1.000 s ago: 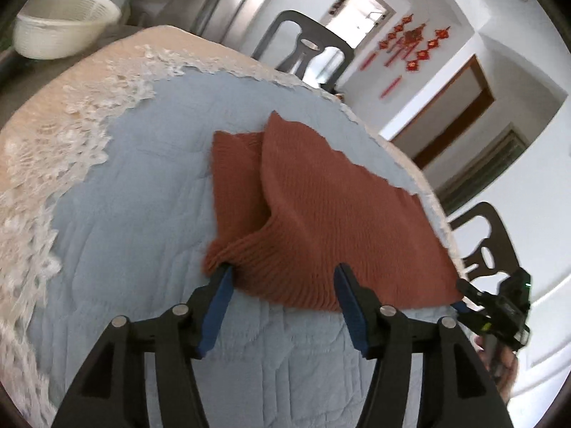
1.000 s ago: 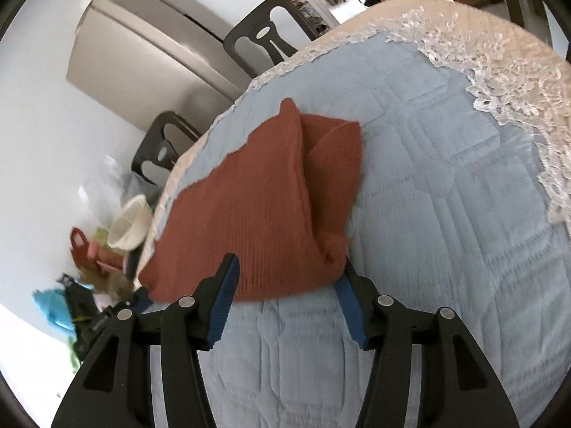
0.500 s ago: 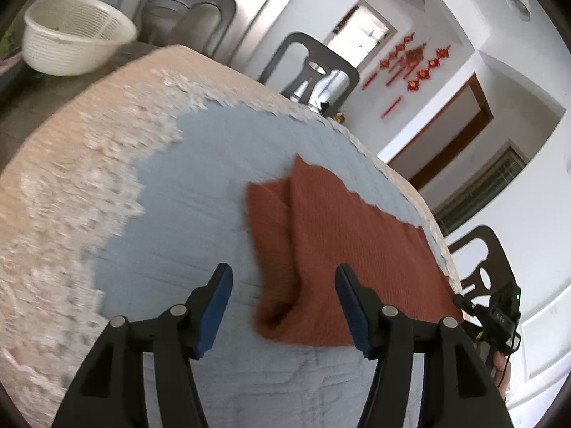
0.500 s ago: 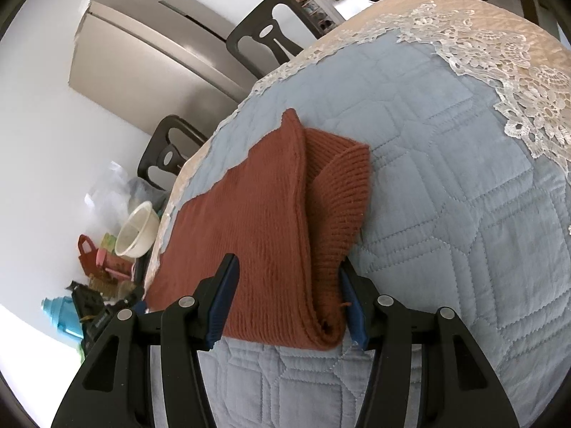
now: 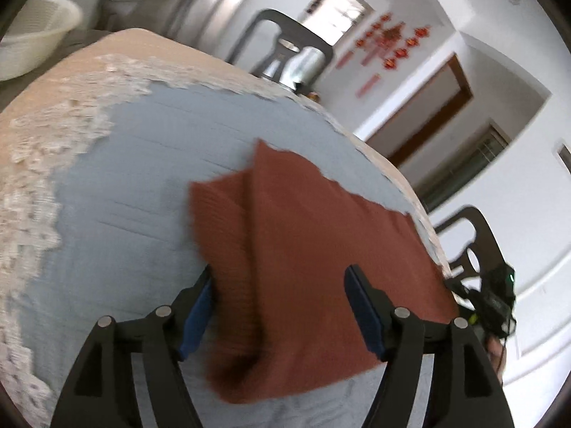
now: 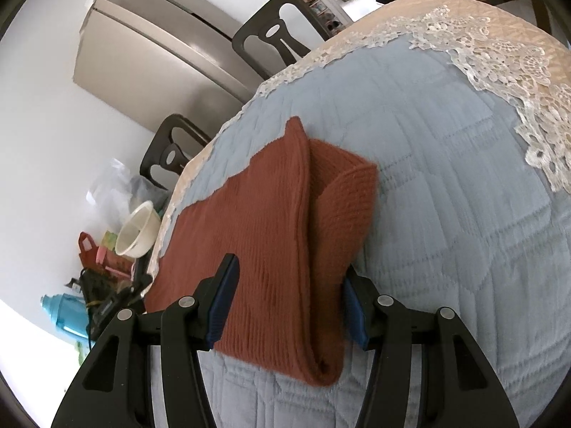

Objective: Fold small clothes
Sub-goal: 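Move both open grippers to the folded edge of the sweater, then grasp the folded sweater edge with both grippers and lift it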

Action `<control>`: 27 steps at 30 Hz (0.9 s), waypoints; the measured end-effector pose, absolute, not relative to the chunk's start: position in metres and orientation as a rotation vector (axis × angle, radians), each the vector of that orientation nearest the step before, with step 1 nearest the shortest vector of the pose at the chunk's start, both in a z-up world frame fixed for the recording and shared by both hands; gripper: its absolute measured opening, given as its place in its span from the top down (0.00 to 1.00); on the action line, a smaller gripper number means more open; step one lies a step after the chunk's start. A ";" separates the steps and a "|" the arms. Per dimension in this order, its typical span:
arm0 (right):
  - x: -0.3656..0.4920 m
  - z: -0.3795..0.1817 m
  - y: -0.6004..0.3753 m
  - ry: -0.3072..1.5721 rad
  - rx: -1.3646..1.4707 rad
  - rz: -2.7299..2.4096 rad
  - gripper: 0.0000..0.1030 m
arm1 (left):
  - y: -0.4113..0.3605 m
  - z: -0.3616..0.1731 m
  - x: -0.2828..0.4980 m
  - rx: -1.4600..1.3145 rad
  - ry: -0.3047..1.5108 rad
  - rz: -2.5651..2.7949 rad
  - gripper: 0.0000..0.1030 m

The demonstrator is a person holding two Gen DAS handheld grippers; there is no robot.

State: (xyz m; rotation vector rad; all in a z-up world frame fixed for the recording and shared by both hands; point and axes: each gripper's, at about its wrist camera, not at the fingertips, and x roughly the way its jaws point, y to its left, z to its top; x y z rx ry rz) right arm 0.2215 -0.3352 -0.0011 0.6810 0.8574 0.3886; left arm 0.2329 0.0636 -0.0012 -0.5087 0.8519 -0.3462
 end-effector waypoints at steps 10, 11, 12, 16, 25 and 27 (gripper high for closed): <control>0.229 -0.001 -0.331 0.865 0.662 0.383 0.52 | 0.043 0.003 0.228 -0.324 0.861 -0.249 0.51; 0.231 0.000 -0.327 0.876 0.632 0.362 0.57 | 0.041 0.004 0.227 -0.308 0.864 -0.238 0.55; 0.233 0.001 -0.325 0.883 0.613 0.348 0.65 | 0.037 0.005 0.226 -0.289 0.867 -0.233 0.63; 0.234 0.002 -0.323 0.906 0.586 0.341 0.82 | 0.032 0.013 0.224 -0.257 0.882 -0.241 0.78; 0.209 0.031 -0.319 0.886 0.553 0.408 0.85 | 0.022 0.057 0.197 -0.204 0.848 -0.277 0.81; 0.197 0.034 -0.319 0.890 0.552 0.426 0.85 | 0.021 0.062 0.184 -0.198 0.837 -0.291 0.81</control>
